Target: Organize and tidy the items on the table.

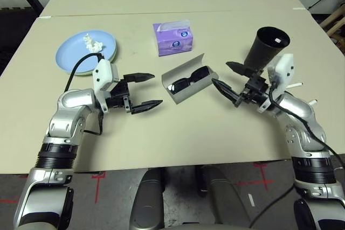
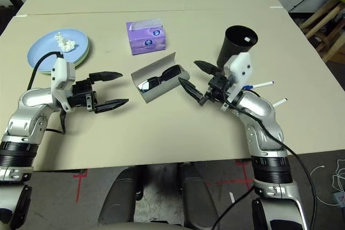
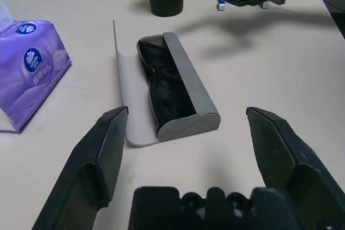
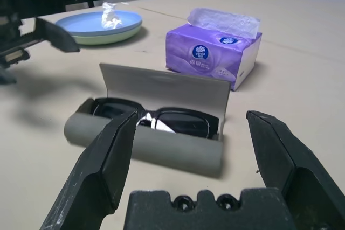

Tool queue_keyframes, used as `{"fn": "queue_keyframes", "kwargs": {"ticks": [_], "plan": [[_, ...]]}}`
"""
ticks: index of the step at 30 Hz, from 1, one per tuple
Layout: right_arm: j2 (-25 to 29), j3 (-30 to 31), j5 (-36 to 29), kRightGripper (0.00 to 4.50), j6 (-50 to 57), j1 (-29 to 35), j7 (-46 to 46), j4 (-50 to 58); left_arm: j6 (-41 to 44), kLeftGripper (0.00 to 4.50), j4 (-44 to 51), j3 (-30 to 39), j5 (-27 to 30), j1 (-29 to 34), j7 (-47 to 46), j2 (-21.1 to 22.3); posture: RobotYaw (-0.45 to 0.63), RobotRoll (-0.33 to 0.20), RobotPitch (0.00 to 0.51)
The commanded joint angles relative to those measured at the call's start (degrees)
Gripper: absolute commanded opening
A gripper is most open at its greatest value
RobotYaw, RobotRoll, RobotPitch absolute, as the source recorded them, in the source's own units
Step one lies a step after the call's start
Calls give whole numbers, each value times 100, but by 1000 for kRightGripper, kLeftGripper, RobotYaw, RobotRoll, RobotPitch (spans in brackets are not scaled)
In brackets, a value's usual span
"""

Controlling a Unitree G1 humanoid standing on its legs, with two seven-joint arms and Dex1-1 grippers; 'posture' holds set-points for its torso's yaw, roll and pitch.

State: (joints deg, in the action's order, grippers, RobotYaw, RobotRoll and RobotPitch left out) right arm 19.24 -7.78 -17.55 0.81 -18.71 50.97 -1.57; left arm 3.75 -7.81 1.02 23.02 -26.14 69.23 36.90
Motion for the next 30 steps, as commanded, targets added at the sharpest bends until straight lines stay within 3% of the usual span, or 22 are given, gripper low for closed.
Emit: {"fn": "queue_keyframes", "kwargs": {"ticks": [1, 11, 19, 22, 30], "plan": [[72, -57, -69, 4476, -806, 46, 201, -384, 31, 4500, 30, -57, -72, 124, -38, -28, 113, 0, 212], [757, 15, -335, 4476, -1198, 109, 865, -568, -12, 4500, -153, 0, -91, 6, -128, -45, 106, 0, 212], [816, 87, -421, 4476, -969, -3, 682, -323, -208, 4500, -845, -65, -432, -358, -531, -293, 99, 0, 211], [862, 66, -455, 4500, -899, 30, 632, -219, -389, 3900, -1218, -55, -567, -525, -631, -412, 87, 0, 208], [1017, -16, -515, 4500, -900, 91, 626, -241, -702, 819, -1817, -24, -590, -885, -350, -442, 73, 0, 211]]}}
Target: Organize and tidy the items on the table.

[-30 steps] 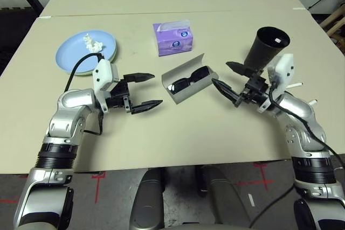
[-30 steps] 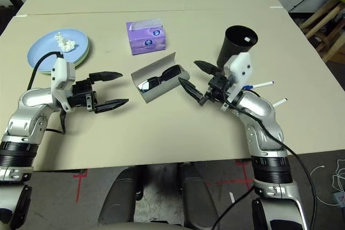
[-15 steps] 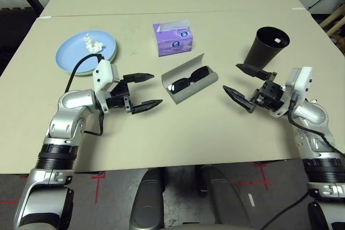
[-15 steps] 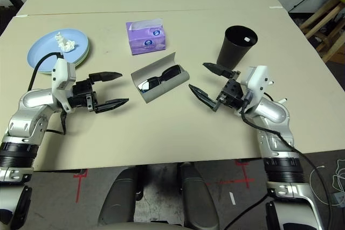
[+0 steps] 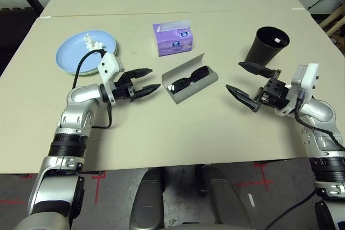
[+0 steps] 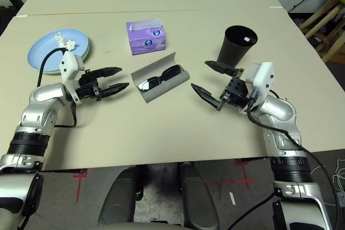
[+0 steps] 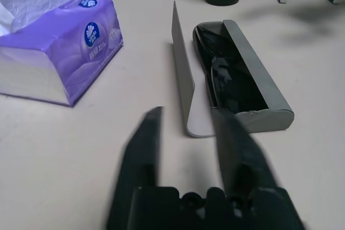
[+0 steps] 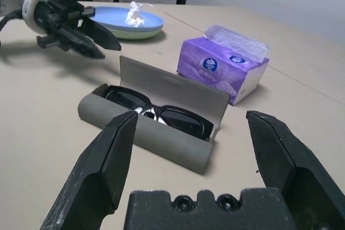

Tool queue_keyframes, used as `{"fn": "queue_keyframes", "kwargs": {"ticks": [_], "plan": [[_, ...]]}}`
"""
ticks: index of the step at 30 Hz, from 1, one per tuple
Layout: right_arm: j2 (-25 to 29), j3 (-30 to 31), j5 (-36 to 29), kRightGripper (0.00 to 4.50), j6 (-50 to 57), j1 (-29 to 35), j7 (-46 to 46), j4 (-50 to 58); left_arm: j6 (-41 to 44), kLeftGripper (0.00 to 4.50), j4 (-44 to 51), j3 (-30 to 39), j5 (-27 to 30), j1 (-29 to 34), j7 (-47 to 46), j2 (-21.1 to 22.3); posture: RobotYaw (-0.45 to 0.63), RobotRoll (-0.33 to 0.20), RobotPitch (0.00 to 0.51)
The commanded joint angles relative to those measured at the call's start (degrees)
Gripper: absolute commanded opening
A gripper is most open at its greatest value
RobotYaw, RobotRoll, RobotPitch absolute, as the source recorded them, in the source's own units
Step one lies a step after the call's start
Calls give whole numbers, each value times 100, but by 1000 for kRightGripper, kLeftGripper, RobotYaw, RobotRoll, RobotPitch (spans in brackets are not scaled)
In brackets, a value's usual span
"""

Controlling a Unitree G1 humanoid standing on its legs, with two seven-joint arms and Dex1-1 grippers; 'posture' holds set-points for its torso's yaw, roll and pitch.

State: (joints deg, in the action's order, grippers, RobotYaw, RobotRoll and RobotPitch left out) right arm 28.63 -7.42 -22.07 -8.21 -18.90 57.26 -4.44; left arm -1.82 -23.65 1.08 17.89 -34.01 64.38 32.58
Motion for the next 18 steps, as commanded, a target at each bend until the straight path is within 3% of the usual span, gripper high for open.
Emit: {"fn": "queue_keyframes", "kwargs": {"ticks": [1, 2, 3, 18], "plan": [[90, -61, -72, 4500, 1, 117, 2, 31, -216, 405, -350, -45, -124, -169, 128, -26, 72, 0, 210], [102, -67, -78, 4500, -2, 126, 12, 13, -274, 52, -458, -61, -163, -238, 117, -47, 71, 0, 209], [117, -72, -79, 4500, -26, 139, 37, -33, -327, 18, -565, -74, -194, -314, 98, -83, 70, 0, 209], [80, -47, -275, 4500, -160, 246, 182, -391, -998, 18, -1527, -180, -635, -920, -73, -596, 68, 0, 210]]}}
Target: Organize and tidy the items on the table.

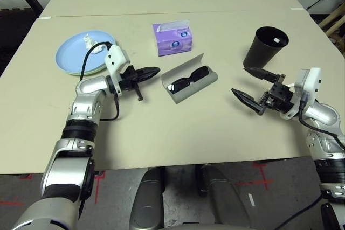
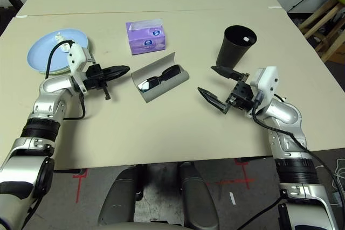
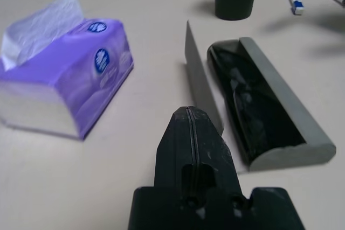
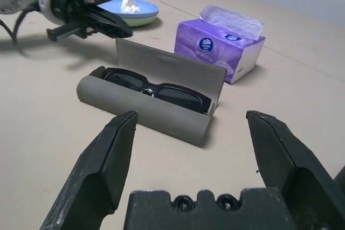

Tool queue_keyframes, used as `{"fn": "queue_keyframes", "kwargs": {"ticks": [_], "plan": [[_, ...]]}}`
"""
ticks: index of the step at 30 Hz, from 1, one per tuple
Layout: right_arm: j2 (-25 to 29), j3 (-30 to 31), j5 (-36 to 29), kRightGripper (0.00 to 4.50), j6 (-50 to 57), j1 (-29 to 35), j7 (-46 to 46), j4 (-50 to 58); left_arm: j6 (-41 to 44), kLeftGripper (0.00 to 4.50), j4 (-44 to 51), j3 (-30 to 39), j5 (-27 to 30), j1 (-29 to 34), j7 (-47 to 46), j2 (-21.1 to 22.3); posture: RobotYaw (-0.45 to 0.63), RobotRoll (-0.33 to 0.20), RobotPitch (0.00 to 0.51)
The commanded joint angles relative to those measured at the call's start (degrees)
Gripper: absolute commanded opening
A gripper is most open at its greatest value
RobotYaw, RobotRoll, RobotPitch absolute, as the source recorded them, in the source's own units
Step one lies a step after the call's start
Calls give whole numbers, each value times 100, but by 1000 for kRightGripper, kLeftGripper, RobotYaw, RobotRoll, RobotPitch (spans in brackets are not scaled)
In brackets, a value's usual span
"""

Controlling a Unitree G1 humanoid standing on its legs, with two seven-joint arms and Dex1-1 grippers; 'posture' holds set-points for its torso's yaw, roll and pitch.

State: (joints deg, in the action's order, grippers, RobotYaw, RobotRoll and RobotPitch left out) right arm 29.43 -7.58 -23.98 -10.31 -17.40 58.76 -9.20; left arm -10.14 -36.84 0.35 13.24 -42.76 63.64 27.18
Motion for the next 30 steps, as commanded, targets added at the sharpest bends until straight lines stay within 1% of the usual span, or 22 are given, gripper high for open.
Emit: {"fn": "queue_keyframes", "kwargs": {"ticks": [1, 7, 15, 21, 24, 30], "plan": [[-2, -21, -89, 4500, 60, 96, 20, 123, -217, 18, -270, -125, -200, -76, 9, -66, 64, 0, 211], [-5, -9, -102, 4500, 104, 114, -23, 247, -348, 18, -417, -175, -242, -178, 95, -112, 61, 0, 209], [33, 18, -70, 4500, 129, 86, 89, 78, -198, 18, -57, -268, -170, 6, 175, -280, 72, 0, 206], [-13, 27, -73, 4500, 221, 63, 48, 75, -85, 18, 191, -274, -149, 114, 217, -289, 74, 0, 205], [-47, 51, -60, 4500, 280, 52, -14, 169, -23, 18, 352, -282, -141, 202, 210, -287, 74, 0, 205], [-89, 92, -22, 4500, 318, -24, -85, 210, 199, 18, 909, -366, -130, 627, 108, -396, 75, 0, 203]]}}
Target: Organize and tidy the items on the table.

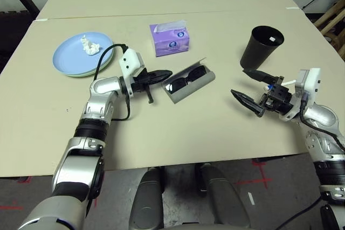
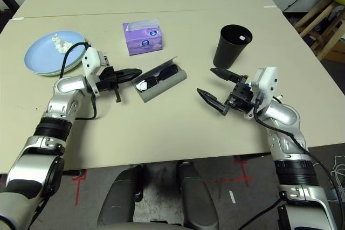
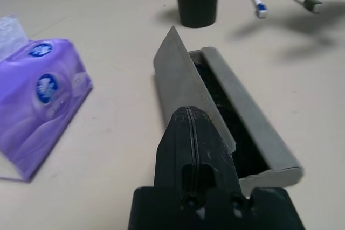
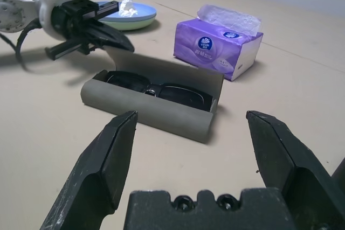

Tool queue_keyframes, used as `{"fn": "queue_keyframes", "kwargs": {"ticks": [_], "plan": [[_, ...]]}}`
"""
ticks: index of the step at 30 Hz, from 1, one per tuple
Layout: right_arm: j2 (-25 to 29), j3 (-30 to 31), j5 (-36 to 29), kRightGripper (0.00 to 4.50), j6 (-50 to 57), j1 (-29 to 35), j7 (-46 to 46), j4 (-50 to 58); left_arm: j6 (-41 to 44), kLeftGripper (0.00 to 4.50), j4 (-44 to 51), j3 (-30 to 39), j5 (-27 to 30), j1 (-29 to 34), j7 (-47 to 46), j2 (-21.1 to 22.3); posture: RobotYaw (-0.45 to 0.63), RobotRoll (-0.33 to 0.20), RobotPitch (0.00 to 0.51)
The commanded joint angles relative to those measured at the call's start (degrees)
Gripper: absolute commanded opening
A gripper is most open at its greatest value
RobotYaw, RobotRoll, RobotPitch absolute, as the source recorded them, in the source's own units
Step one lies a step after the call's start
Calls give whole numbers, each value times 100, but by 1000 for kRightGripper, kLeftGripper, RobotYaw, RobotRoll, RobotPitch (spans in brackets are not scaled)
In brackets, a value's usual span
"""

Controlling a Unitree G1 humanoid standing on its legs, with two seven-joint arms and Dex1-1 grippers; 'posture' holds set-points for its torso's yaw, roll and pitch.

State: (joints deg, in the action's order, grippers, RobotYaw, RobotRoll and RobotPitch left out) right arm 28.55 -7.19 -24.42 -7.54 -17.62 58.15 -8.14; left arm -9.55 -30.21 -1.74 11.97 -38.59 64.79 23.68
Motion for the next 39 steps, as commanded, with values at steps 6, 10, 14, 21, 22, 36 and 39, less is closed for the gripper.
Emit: {"fn": "queue_keyframes", "kwargs": {"ticks": [6, 10, 14, 21, 22, 36, 39], "plan": [[49, 116, 92, 4500, -13, -80, 50, 106, 414, 18, 595, -250, -35, 342, -64, -32, 79, 0, 202], [65, 151, 127, 4500, -15, -65, 96, 156, 496, 18, 708, -291, -41, 362, -100, -40, 81, 0, 200], [68, 165, 159, 4500, -36, -54, 123, 167, 615, 18, 849, -320, -20, 334, -69, -16, 82, 0, 199], [35, 111, 159, 4500, -38, -23, 93, 115, 881, 18, 1124, -354, 87, 378, 30, 5, 80, 0, 200], [29, 103, 168, 4500, -65, 0, 92, 78, 934, 18, 1183, -361, 112, 403, 48, 7, 77, 0, 200], [33, 107, 149, 4500, -49, 41, 26, 195, 1124, 18, 1166, -588, -116, 540, -61, 124, 69, 0, 200], [35, 103, 142, 4500, -46, 24, 20, 218, 1137, 18, 1060, -656, -232, 523, -70, 212, 69, 0, 200]]}}
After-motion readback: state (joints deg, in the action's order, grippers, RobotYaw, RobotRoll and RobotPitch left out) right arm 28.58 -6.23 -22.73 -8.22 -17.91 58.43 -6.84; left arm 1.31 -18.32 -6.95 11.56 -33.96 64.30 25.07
